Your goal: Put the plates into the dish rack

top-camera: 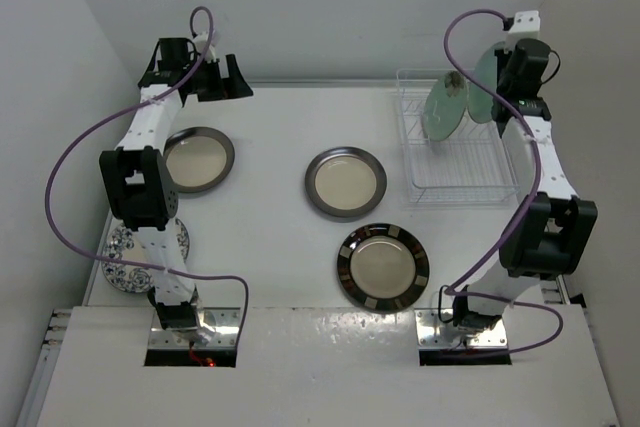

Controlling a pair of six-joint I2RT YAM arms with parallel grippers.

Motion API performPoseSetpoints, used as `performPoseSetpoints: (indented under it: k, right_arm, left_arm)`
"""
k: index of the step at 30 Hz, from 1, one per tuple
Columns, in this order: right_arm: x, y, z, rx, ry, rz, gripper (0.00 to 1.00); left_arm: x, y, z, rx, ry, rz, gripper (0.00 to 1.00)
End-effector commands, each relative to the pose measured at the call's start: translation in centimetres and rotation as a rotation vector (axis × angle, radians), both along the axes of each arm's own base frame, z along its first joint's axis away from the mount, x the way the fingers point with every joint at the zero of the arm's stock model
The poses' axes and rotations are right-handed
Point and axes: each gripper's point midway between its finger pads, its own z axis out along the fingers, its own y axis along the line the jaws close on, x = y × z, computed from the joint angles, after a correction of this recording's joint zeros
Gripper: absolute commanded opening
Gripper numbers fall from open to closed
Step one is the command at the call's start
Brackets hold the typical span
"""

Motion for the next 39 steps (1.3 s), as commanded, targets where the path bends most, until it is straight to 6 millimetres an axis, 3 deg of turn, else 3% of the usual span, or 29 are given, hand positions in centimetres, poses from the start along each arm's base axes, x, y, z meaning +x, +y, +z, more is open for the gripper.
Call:
performPoseSetpoints:
  k: [1,7,12,19,25,32,39]
  right_arm:
    - [1.3,1.2,5.0,-0.041,-0.207,0.051,0.00]
    - [2.8,2.0,1.4,-0.025,-0.161,0.083,0.00]
    - [3.9,2.7,-0.2,-0.044,-0.132,0.095,0.00]
    - [4.6,3.0,-1.3,-0.073,-0.115,0.093,0.00]
    - [6.2,4.8,-2.3,-0.160,-0.115,0.146,0.00]
    - [5.9,7.3,-4.5,-0.243,-0.105,0.205,0.00]
    - [5.2,7.2,-6.8,-0.232,-0.073,0.200,0.03]
  left_arm:
    - [-0.5,-0.3,3.8,0.022,-0.095,-0.011,1.00]
    - [-0.6,-0.4,3.8,0.047,-0.104,-0.014,1.00]
    - [-0.9,-0.3,3.6,0.059,-0.099,-0.011,1.00]
    - [-0.8,-0.1,3.6,0.071,-0.103,-0.008,1.00]
    - [-0.8,-0.1,3.6,0.071,-0.103,-0.008,1.00]
    - [-0.8,-0.2,4.0,0.066,-0.113,-0.015,1.00]
    - [-0.8,-0.2,4.0,0.066,-0.113,-0.015,1.00]
